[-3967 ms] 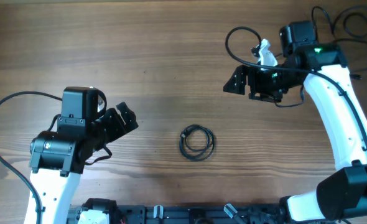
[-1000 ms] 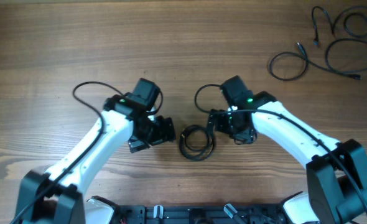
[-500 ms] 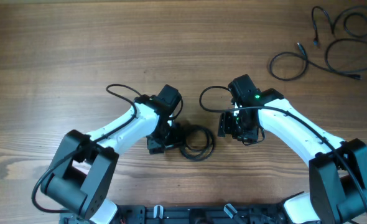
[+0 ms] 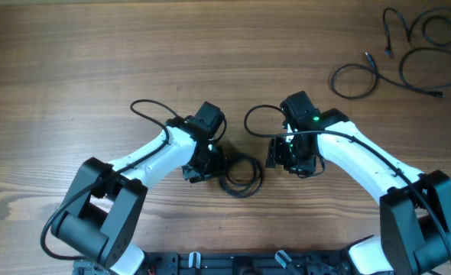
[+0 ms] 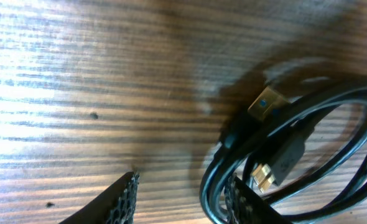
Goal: Untangle cables
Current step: 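Grasp the coiled cable with both grippers from either side, then lift the coil and pull it apart between the two grippers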
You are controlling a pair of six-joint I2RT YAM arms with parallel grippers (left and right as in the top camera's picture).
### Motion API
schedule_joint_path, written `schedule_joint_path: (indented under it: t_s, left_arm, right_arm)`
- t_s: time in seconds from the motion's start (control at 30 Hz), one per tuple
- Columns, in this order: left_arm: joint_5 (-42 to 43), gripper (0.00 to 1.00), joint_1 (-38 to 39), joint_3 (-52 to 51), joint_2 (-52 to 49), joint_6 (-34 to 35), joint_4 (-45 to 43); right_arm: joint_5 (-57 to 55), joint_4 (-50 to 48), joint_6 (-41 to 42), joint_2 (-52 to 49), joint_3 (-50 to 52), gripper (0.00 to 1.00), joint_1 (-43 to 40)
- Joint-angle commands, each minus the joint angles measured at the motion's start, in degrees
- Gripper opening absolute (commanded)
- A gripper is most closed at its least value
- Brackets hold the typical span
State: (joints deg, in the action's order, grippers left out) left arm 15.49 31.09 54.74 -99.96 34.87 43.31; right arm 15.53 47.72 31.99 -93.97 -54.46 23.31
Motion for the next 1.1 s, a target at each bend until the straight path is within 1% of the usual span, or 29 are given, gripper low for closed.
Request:
schedule_joint_path:
  t_s: [0.0, 0.2, 0.33, 0.4, 0.53, 0.6, 0.7, 0.8, 1.0, 1.07]
  left_arm:
    - [-1.16, 0.40, 0.22, -0.92, -0.68, 0.35, -1.09]
    - [-0.96, 0.38, 0.20, -3.02, -0.68, 0.35, -2.47]
    - [-0.96, 0.22, 0.20, -3.15, -0.68, 0.33, -3.10]
    - [-0.98, 0.18, 0.20, -3.15, -0.68, 0.33, -3.54]
    - [-0.96, 0.04, 0.20, -3.15, -0.66, 0.31, -4.15]
    - [-0.26, 0.04, 0.20, -3.08, -0.55, 0.26, -3.96]
    - [4.52, 0.04, 0.20, -2.23, 0.15, -0.37, -3.91]
    - [10.67, 0.04, 0.20, -0.76, 2.93, -4.59, -3.89]
    - [11.08, 0.04, 0.20, -0.35, 13.51, -4.61, -2.73]
    - [11.08, 0.04, 0.20, -0.35, 16.20, -4.61, -2.56]
  right_arm:
    - [1.31, -0.13, -0.74, -0.74, 0.48, 0.67, -0.13]
    - [2.73, -0.20, -1.05, -0.74, 0.48, 0.67, -0.02]
    - [5.38, -0.59, -2.01, -0.74, 0.48, 0.65, -0.02]
    - [5.35, -0.57, -2.03, -0.74, 0.48, 0.64, -0.02]
    - [5.40, -0.57, -2.01, -0.74, 0.48, 0.64, -0.02]
    - [5.57, -0.57, -1.99, -0.74, 0.48, 0.64, -0.02]
    - [7.17, -0.74, -2.10, -0.74, 0.48, 0.64, -0.02]
    - [13.38, -2.71, -4.59, -0.74, 0.48, 0.63, -0.02]
    - [13.20, -3.80, -4.63, -0.74, 0.48, 0.64, -0.02]
    - [12.26, -3.54, -4.59, -0.74, 0.48, 0.59, -0.02]
